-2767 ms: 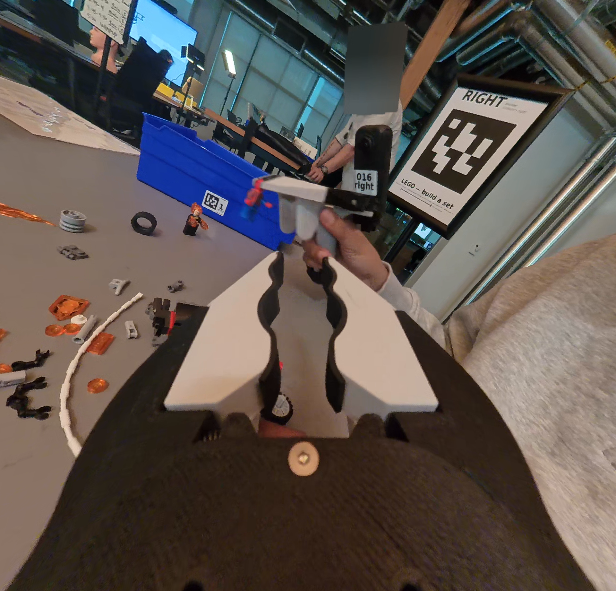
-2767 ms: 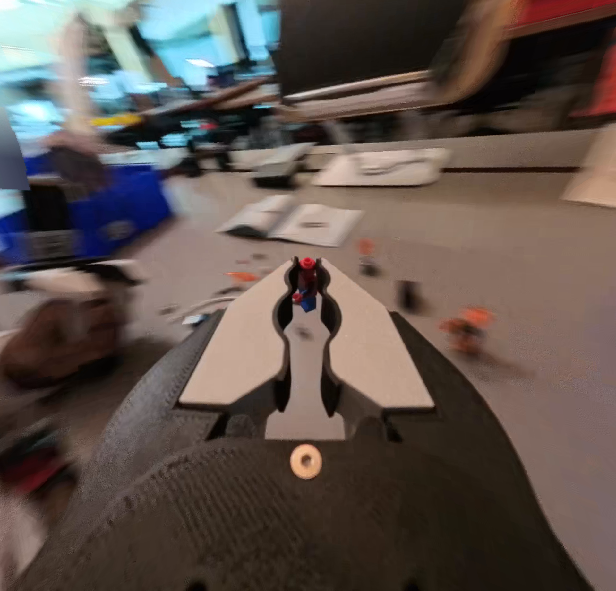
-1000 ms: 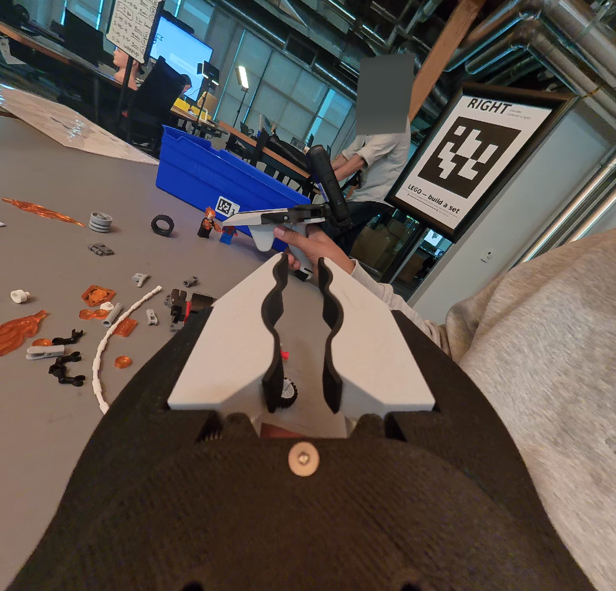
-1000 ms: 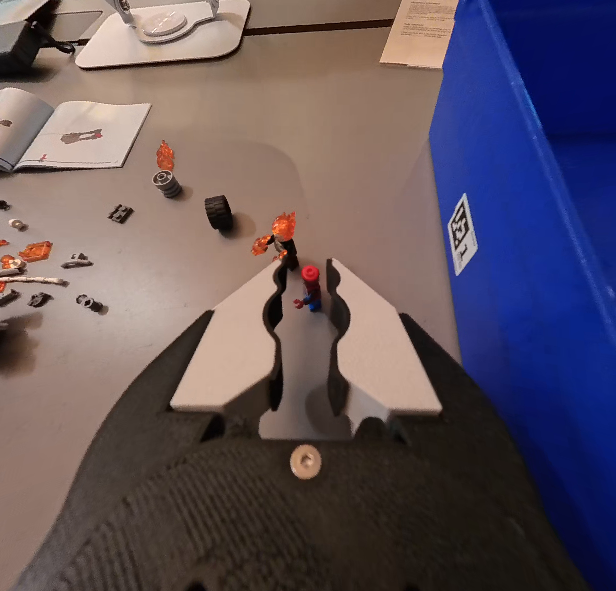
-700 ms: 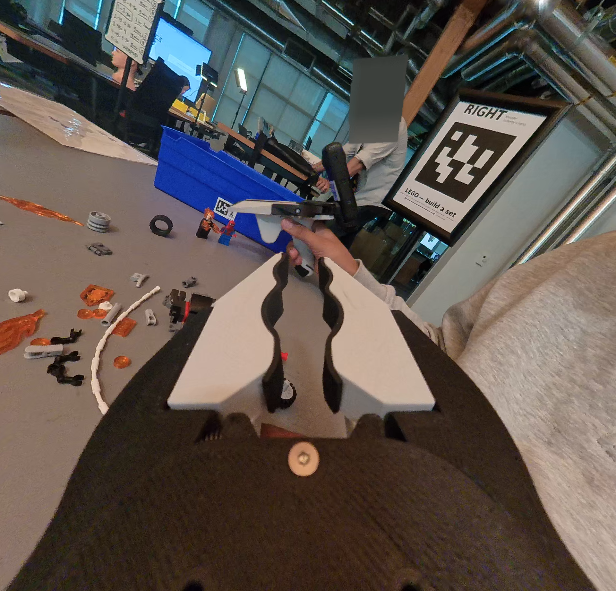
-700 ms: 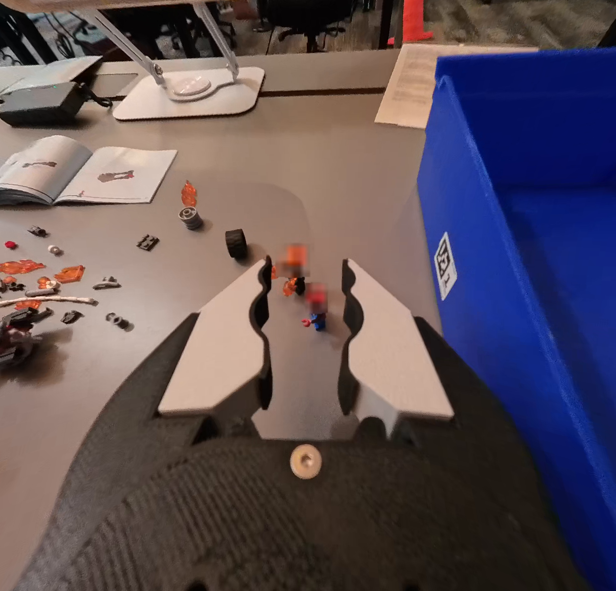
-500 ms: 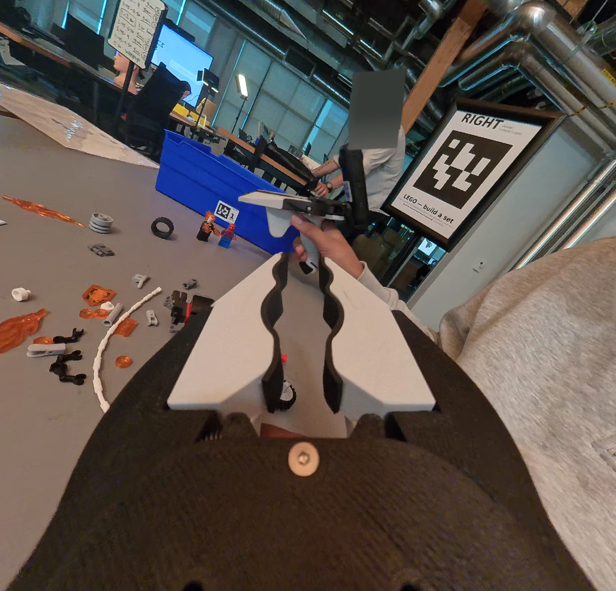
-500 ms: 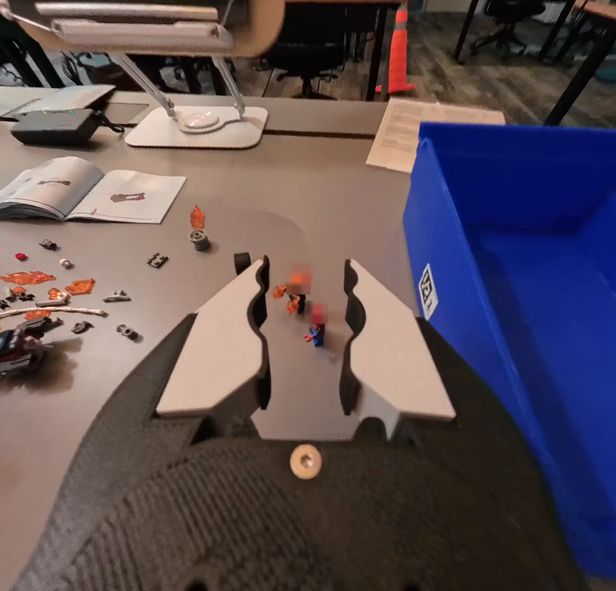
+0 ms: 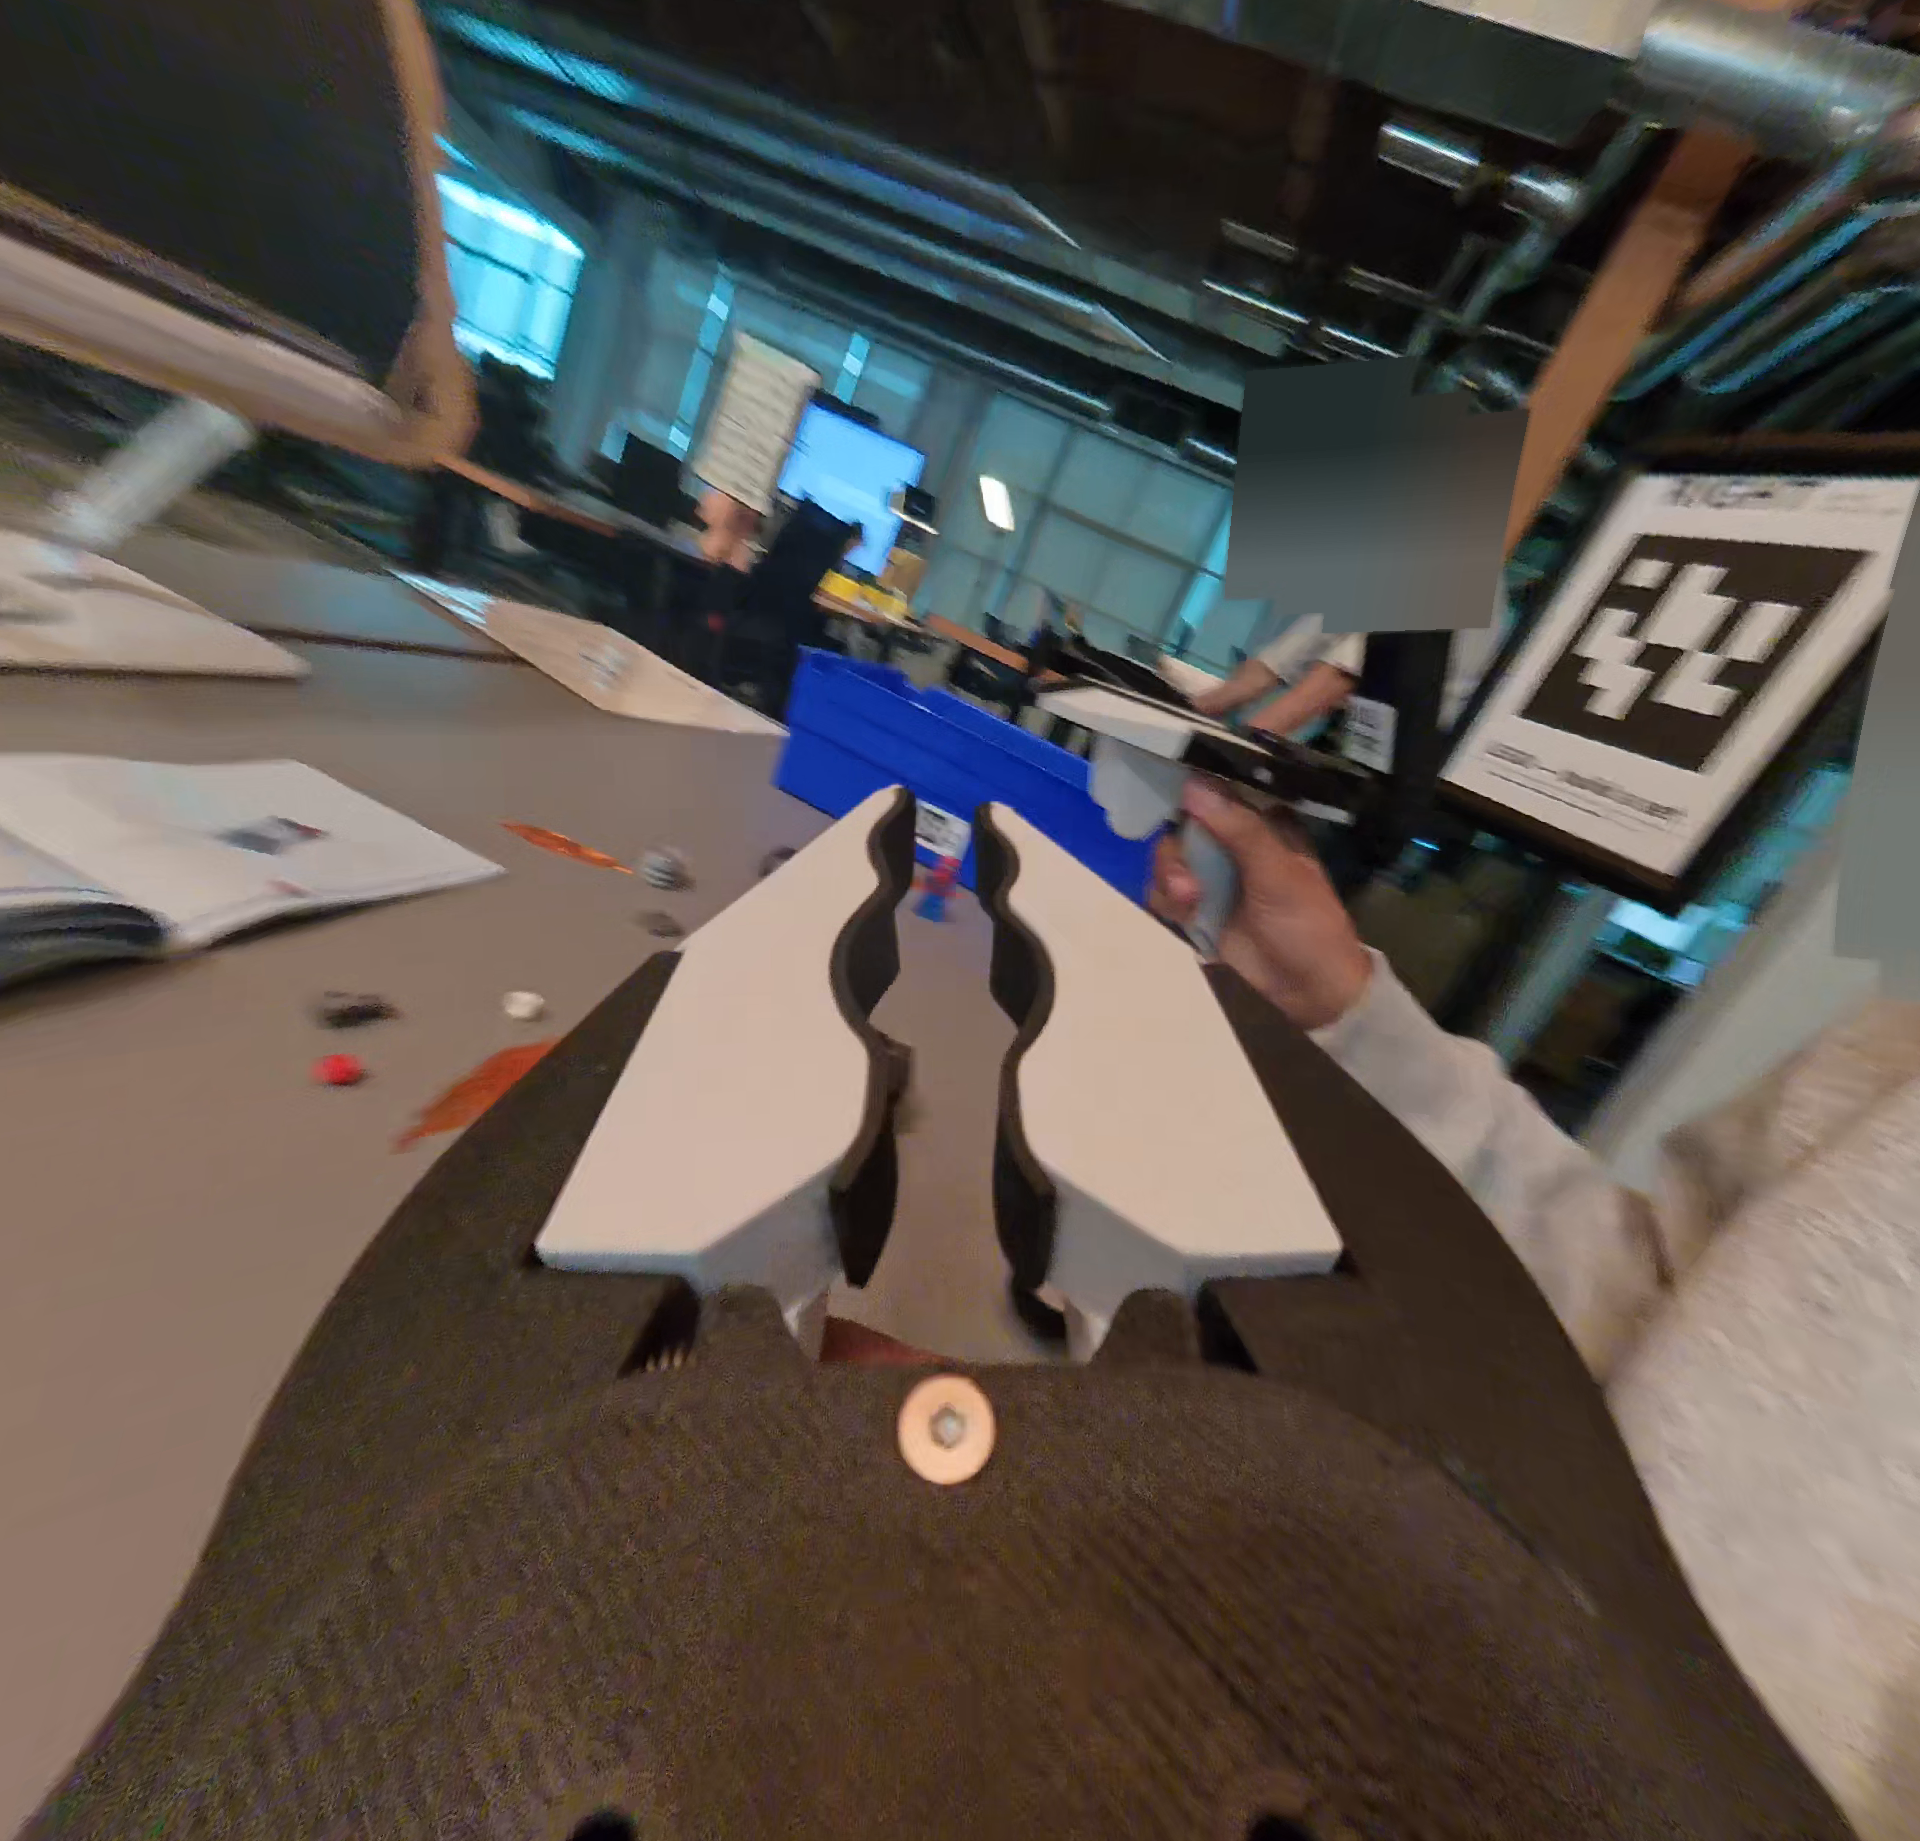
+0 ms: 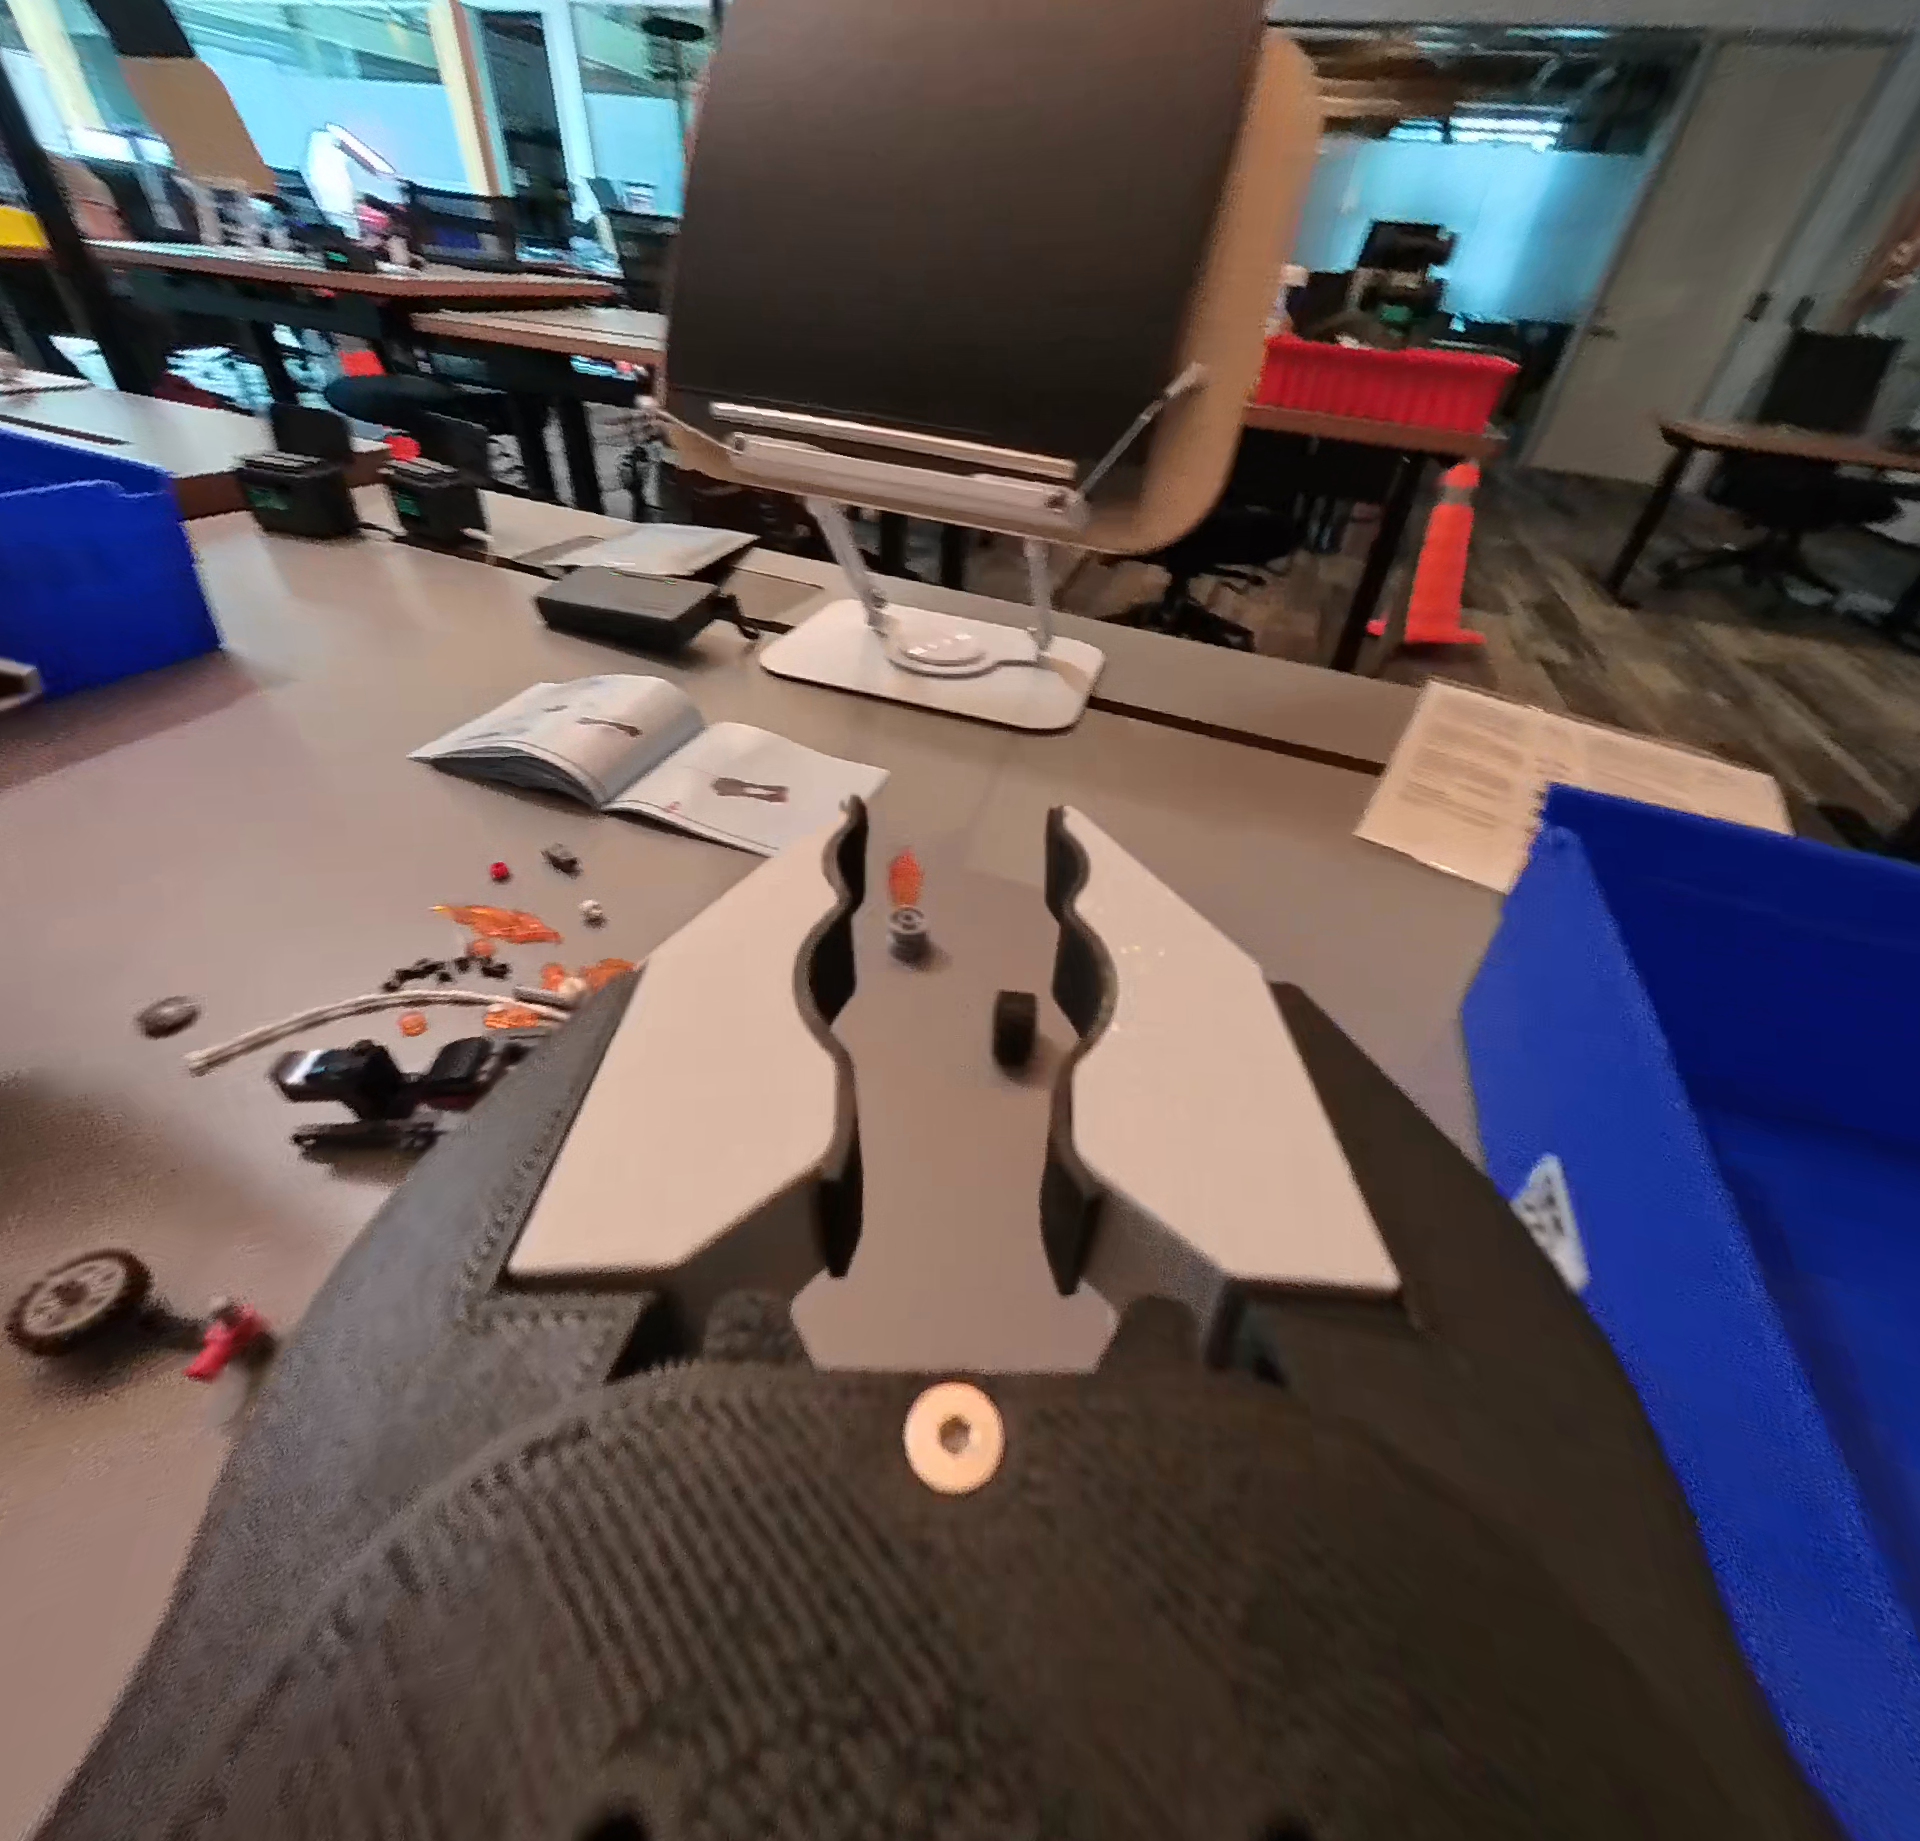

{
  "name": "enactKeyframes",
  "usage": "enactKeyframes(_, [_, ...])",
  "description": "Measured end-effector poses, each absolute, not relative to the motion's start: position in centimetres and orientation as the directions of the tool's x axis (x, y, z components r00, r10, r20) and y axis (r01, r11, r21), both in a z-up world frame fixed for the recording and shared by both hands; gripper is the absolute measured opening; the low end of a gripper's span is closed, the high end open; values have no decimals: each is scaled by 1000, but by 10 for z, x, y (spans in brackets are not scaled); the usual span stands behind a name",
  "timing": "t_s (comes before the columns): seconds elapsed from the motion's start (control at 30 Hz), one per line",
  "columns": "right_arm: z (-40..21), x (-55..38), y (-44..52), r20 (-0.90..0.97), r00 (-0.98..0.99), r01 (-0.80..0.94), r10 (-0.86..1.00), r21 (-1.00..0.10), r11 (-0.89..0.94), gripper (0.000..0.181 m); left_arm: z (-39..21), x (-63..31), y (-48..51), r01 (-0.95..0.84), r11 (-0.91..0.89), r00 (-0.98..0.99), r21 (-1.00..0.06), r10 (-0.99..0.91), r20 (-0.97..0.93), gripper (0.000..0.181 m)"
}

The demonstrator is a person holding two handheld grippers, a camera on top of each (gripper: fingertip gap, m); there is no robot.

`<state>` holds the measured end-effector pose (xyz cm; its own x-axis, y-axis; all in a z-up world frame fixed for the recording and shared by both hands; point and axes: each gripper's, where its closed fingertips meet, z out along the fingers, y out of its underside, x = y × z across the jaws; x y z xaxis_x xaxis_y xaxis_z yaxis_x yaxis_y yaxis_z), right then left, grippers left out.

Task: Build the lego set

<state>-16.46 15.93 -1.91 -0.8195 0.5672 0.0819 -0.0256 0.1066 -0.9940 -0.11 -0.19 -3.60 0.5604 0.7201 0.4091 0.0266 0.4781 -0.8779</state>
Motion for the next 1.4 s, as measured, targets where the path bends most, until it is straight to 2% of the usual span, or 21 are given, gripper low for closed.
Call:
enactKeyframes(0.1, [-23, -149, 141, 68, -867, -27, 494, -996, 89, 29, -35, -1, -31, -40, 446, 460, -894, 803, 379, 0])
enactKeyframes(0.2, [-33, -133, 121, 29, -919, -6, 394, -998, 59, 26, -44, -6, -38, 17, 461, 441, -887, 793, 420, 0])
enactKeyframes(0.23, [-34, -125, 115, 28, -937, -17, 349, -999, 35, 20, -47, -8, -38, 40, 470, 443, -882, 782, 437, 0])
enactKeyframes(0.3, [-27, -106, 111, 77, -960, -99, 268, -993, -68, 8, -52, -11, -35, 76, 478, 447, -875, 768, 458, 0])
enactKeyframes(0.37, [-23, -99, 114, 113, -958, -157, 264, -976, -151, 3, -55, -13, -35, 96, 479, 442, -873, 765, 468, 0])
enactKeyframes(0.53, [-45, -110, 104, -15, -977, -7, 212, -995, -101, 21, -53, -17, -37, 165, 558, 463, -813, 684, 564, 5])
enactKeyframes(0.73, [-57, -127, 101, -102, -963, 87, 248, -994, -68, 20, -72, -42, -52, 324, 571, 416, -754, 630, 656, 19])
enactKeyframes(0.87, [-60, -133, 99, -114, -961, 104, 251, -993, -52, 20, -89, -51, -51, 384, 525, 402, -760, 646, 649, 22])
enactKeyframes(1.4, [-56, -115, 105, -58, -964, 41, 258, -997, -71, 21, -79, -34, -32, 294, 383, 477, -876, 735, 481, 24])
